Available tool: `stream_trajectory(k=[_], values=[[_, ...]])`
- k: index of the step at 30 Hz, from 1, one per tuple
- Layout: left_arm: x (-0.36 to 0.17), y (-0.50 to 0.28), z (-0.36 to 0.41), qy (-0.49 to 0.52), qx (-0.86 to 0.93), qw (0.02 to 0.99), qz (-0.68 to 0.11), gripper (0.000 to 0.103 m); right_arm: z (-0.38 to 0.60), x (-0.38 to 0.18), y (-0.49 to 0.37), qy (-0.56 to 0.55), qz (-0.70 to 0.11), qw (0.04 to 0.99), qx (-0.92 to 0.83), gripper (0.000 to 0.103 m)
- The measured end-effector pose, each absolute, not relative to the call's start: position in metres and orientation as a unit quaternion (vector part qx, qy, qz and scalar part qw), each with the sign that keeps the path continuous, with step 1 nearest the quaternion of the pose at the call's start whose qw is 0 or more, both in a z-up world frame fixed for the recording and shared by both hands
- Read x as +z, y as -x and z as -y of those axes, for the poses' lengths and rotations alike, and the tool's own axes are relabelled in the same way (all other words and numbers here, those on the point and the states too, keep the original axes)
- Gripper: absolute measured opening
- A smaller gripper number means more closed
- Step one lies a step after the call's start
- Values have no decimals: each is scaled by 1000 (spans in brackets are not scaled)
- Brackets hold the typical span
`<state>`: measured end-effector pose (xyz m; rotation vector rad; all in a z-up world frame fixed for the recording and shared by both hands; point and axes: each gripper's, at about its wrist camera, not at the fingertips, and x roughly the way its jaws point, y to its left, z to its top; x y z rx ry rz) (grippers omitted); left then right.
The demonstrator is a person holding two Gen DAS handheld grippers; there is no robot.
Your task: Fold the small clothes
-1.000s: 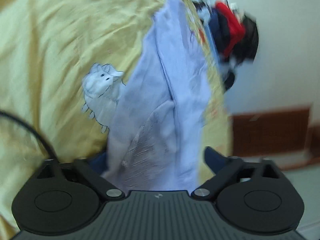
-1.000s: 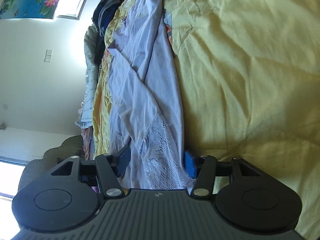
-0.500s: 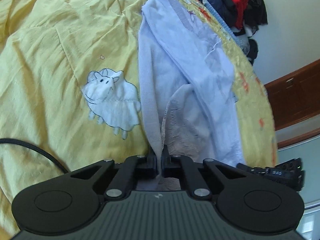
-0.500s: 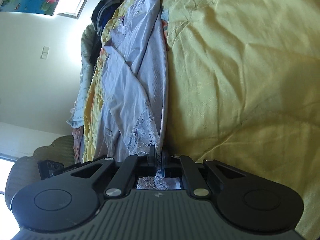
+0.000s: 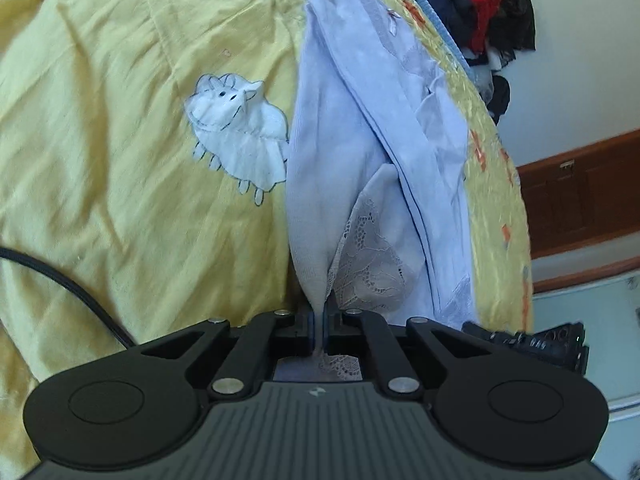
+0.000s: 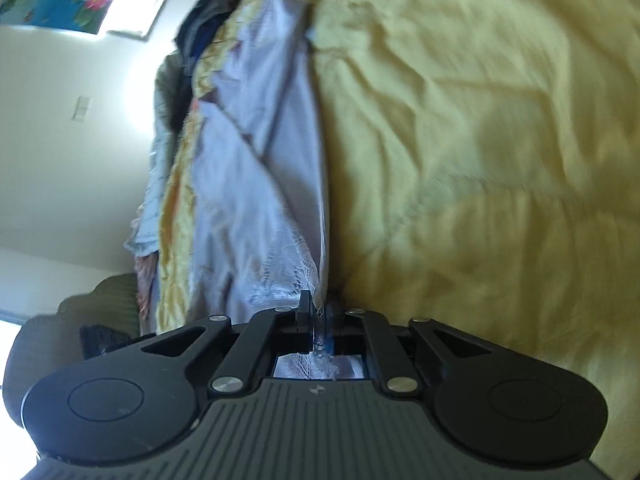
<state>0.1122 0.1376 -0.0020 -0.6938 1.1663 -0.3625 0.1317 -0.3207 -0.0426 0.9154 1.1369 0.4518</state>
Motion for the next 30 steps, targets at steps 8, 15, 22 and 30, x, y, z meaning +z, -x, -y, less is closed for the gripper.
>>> stream_trajectory(k=[8, 15, 22, 30], values=[[73, -108, -129, 130, -76, 885, -440, 29, 356, 3, -146, -421, -440, 777, 160, 48], [99, -193, -54, 9, -98, 966, -239, 84, 316, 27, -262, -417, -395, 790, 214, 48], [75, -351, -6, -40, -150, 943, -294, 84, 283, 15, -393, -454, -399, 777, 178, 48], [12, -437, -46, -40, -62, 920, -384, 85, 299, -29, -448, -464, -421, 772, 105, 45]])
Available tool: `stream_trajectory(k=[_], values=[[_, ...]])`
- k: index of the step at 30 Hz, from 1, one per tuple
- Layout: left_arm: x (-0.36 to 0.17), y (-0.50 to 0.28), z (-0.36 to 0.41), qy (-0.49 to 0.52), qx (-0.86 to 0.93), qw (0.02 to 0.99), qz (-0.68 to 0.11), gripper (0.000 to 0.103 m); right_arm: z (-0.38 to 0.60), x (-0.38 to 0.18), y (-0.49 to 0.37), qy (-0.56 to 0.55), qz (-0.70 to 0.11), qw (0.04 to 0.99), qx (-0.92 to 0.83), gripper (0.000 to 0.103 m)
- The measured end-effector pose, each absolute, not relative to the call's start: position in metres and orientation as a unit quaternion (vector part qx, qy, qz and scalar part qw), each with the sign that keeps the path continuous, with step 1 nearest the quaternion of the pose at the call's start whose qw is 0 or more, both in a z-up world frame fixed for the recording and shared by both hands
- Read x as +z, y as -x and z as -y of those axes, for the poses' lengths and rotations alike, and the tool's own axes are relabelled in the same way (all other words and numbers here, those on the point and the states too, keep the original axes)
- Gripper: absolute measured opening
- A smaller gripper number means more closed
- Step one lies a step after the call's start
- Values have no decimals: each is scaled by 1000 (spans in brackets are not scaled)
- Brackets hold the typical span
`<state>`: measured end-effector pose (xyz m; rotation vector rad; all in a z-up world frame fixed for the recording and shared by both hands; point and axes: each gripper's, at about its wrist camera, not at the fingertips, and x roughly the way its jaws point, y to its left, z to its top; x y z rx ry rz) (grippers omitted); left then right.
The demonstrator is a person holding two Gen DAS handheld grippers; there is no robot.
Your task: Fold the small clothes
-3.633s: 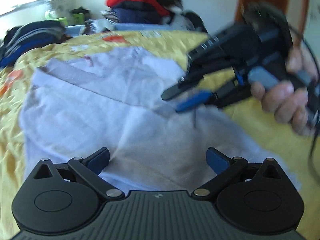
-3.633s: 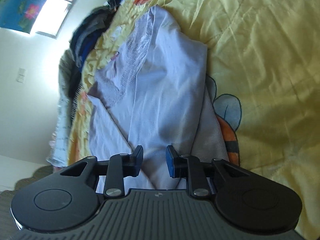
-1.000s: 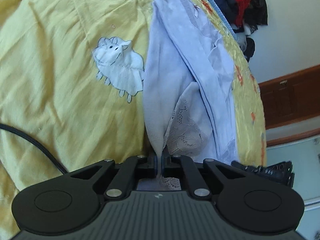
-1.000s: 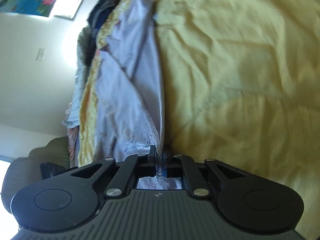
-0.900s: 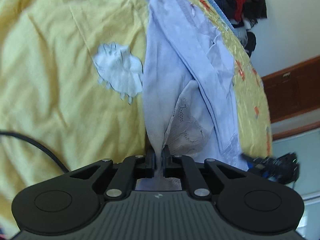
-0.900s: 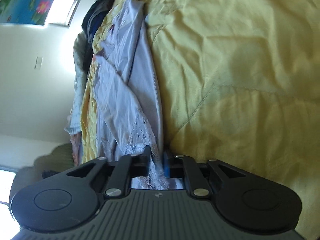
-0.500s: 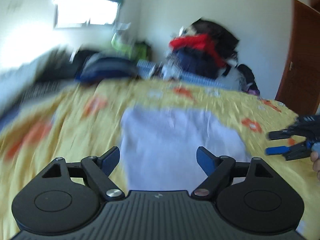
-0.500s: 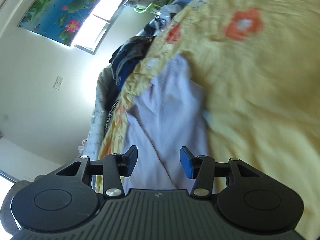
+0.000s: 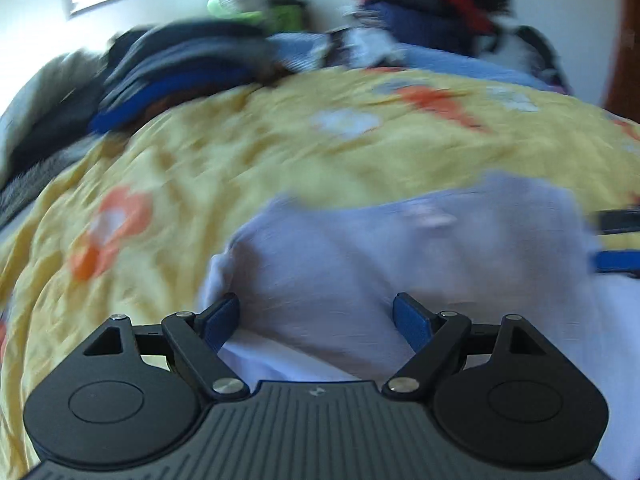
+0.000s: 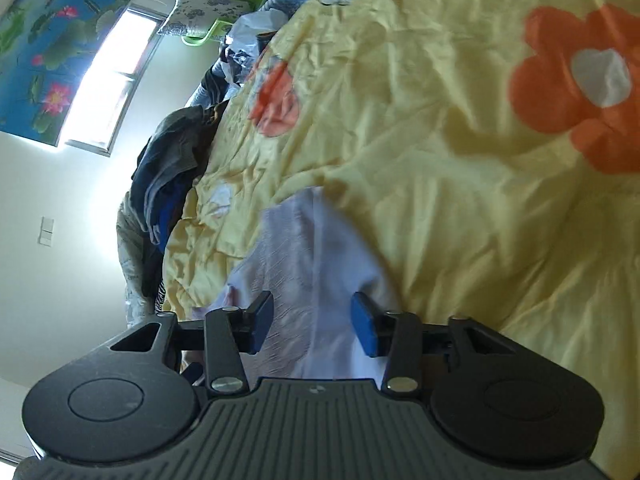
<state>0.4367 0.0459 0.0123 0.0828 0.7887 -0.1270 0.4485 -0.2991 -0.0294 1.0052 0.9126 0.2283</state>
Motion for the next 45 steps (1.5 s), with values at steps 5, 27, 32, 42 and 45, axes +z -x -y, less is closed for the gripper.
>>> stream_trajectory(k=[5, 27, 32, 42, 45], values=[[2, -436, -71, -37, -75, 934, -346, 85, 311, -52, -448, -494, -396, 762, 136, 37], [22, -414, -54, -72, -42, 941, -328, 87, 296, -39, -433, -473, -406, 765, 162, 45], [61, -302, -38, -28, -88, 955, -280, 91, 284, 17, -355, -411, -367, 798, 243, 62], [20, -177, -8, -32, -35, 921, -386, 92, 191, 17, -191, -80, -414, 874, 243, 61], [9, -171, -13, -29, -33, 923, -381, 96, 178, 6, -179, -16, -405, 885, 231, 65]])
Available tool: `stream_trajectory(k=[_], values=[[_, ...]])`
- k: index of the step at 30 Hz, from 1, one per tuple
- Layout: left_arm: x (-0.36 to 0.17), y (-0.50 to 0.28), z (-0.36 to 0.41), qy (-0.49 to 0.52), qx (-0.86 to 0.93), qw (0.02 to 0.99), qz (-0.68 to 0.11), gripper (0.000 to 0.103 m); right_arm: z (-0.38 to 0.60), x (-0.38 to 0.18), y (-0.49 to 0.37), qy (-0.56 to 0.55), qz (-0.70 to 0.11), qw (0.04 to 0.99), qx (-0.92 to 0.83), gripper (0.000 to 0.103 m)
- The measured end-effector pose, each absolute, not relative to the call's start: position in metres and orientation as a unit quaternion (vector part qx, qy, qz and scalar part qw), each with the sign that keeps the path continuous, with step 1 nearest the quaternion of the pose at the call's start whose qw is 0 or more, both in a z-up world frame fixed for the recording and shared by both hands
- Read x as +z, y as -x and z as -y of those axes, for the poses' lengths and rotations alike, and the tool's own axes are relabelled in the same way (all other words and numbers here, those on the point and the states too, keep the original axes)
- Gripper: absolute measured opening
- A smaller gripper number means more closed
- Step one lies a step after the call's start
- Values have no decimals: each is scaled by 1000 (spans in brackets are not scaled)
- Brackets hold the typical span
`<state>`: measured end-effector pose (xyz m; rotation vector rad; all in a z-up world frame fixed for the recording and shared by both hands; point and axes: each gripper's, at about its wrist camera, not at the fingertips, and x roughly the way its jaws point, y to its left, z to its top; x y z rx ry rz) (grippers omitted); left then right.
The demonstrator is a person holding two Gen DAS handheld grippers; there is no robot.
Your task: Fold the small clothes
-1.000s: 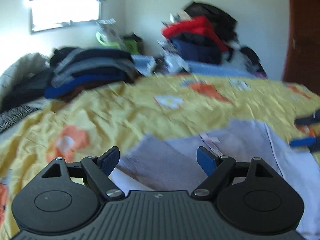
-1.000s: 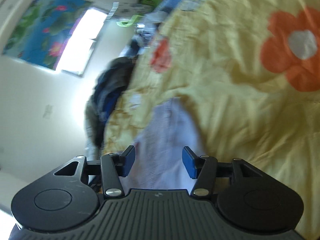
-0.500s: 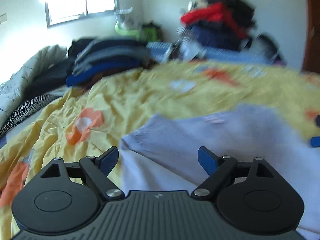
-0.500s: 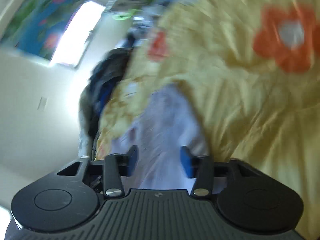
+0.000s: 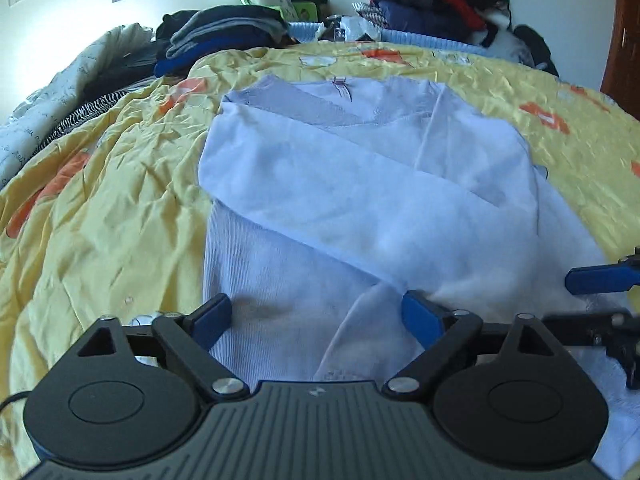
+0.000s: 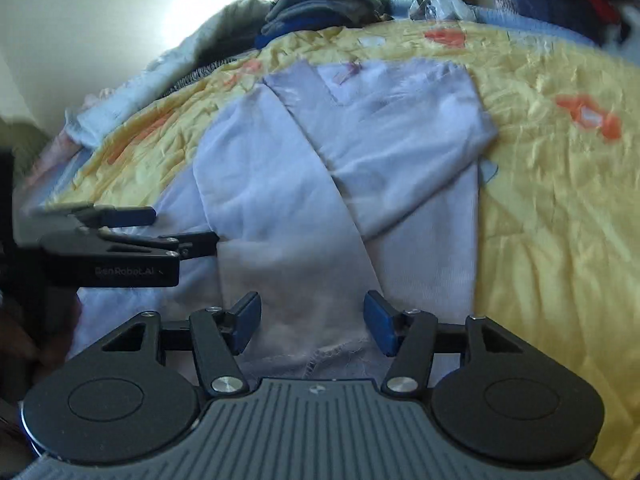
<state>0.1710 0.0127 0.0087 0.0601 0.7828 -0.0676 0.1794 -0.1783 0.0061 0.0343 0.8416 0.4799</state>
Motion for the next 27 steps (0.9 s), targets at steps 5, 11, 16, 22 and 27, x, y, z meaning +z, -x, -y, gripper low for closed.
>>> stream_trajectory(k=[5, 11, 16, 22, 27], values=[[5, -162, -18, -22, -25, 924, -381, 100, 171, 12, -172, 4, -411, 885, 220, 69], [18, -133, -35, 2, -10, 914, -405, 99, 209, 34, -140, -87, -400, 888, 211, 74], [19, -102, -61, 46, -14, 902, -428, 99, 262, 15, -117, -180, -440, 860, 185, 74], [16, -79, -116, 271, -127, 842, -449, 99, 300, -8, -96, -286, -466, 810, 212, 74], [-4, -77, -151, 397, -166, 780, -455, 99, 303, -19, -98, -342, -489, 765, 243, 75]])
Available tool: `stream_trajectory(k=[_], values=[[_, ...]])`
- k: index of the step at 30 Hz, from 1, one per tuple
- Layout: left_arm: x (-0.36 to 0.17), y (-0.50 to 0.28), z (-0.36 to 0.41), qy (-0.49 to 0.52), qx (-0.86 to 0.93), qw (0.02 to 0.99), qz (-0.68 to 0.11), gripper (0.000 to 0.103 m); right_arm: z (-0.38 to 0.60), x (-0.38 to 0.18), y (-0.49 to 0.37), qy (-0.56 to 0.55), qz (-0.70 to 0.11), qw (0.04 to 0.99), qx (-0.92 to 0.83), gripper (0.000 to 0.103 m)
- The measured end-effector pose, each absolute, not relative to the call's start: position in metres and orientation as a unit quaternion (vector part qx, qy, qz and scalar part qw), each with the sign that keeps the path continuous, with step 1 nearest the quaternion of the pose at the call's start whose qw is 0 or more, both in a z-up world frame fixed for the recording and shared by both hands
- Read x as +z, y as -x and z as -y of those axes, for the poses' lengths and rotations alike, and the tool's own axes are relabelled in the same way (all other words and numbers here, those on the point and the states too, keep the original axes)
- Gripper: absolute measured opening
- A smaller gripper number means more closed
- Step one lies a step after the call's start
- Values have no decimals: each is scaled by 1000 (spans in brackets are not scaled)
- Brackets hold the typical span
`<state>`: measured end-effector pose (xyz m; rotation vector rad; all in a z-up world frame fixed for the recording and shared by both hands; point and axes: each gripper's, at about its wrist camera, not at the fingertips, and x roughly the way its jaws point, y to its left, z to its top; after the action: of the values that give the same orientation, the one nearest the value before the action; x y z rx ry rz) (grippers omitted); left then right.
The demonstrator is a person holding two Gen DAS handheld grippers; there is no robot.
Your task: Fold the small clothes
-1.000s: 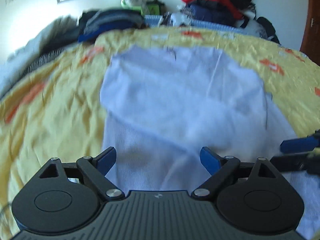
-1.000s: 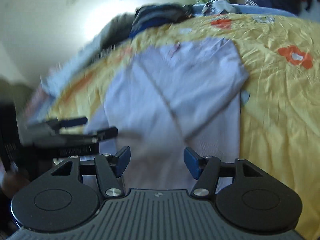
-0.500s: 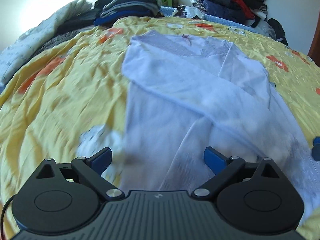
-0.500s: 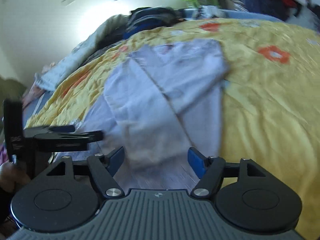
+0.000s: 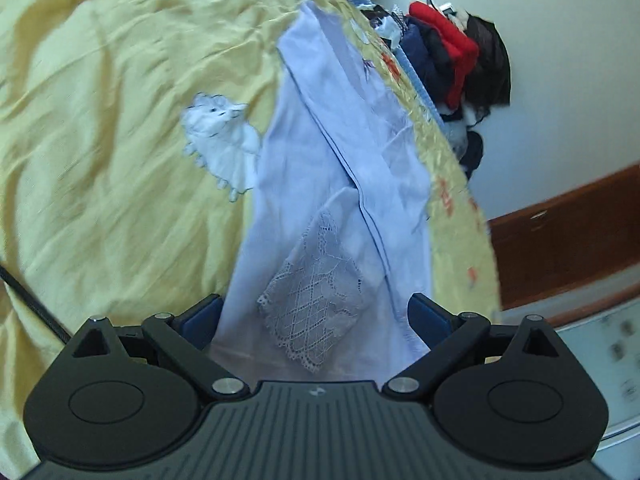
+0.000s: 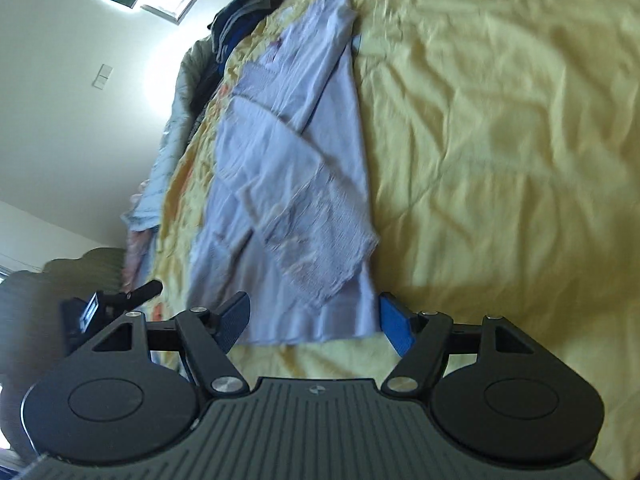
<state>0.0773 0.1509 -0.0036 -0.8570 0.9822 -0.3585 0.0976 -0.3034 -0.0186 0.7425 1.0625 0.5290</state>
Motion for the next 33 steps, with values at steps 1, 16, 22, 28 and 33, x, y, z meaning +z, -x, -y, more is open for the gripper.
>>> stream_trajectory(k=[1, 16, 22, 28, 33], values=[[-5, -77, -153, 404, -169, 774, -457, 99, 301, -18, -98, -343, -491, 762, 248, 75], [1, -87, -145, 330, -156, 794, -486, 49, 315, -43, -106, -470, -495, 688, 246, 52], [8, -85, -130, 234, -143, 829, -487, 23, 321, -63, -107, -497, -498, 680, 207, 9], [10, -85, -114, 181, -147, 842, -486, 3, 318, -53, -100, -495, -469, 703, 201, 8], [27, -99, -124, 254, -189, 819, -478, 3, 314, -23, -111, -507, -447, 695, 244, 8]])
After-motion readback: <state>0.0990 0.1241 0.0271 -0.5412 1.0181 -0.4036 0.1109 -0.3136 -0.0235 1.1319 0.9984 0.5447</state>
